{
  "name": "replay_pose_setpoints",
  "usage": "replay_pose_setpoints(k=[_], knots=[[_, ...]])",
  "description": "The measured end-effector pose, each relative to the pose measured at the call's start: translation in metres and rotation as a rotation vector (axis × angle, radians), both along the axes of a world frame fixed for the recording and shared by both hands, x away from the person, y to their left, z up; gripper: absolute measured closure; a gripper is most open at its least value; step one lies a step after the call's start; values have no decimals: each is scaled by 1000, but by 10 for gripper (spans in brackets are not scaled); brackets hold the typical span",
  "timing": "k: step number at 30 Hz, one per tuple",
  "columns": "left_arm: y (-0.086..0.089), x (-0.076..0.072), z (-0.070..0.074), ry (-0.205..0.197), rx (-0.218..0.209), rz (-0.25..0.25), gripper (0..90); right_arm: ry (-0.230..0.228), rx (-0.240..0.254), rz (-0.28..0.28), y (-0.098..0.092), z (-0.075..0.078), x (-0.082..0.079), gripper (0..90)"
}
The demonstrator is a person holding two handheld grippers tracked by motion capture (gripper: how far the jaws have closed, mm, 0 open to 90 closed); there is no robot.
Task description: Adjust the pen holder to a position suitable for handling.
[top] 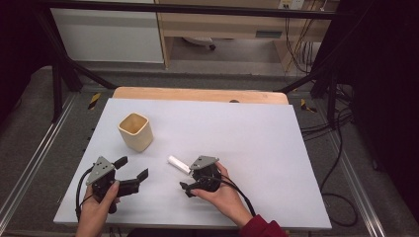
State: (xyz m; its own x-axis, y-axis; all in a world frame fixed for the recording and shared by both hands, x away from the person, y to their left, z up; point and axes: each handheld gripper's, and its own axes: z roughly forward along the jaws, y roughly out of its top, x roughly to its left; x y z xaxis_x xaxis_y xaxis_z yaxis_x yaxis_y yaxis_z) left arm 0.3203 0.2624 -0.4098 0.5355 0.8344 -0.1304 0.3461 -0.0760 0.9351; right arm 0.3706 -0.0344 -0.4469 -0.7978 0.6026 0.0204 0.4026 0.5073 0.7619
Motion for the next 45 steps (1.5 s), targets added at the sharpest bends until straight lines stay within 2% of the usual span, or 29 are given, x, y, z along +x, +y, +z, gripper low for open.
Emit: replay_pose_setpoints(k=[12, 23, 31, 39, 45], knots=[[-1, 1, -1, 3, 4, -3, 80, -9, 31, -12, 3, -3, 3, 321], [-2, 0, -1, 4, 15, -9, 80, 2, 23, -15, 4, -6, 6, 367], [-3, 0, -1, 4, 19, -11, 80, 13, 46, -27, 4, -8, 16, 442], [-3, 0, -1, 5, 22, -11, 80, 18, 41, -8, 8, -12, 25, 559], [-4, 1, -2, 4, 24, -12, 80, 4, 24, 4, 13, -13, 26, 629]])
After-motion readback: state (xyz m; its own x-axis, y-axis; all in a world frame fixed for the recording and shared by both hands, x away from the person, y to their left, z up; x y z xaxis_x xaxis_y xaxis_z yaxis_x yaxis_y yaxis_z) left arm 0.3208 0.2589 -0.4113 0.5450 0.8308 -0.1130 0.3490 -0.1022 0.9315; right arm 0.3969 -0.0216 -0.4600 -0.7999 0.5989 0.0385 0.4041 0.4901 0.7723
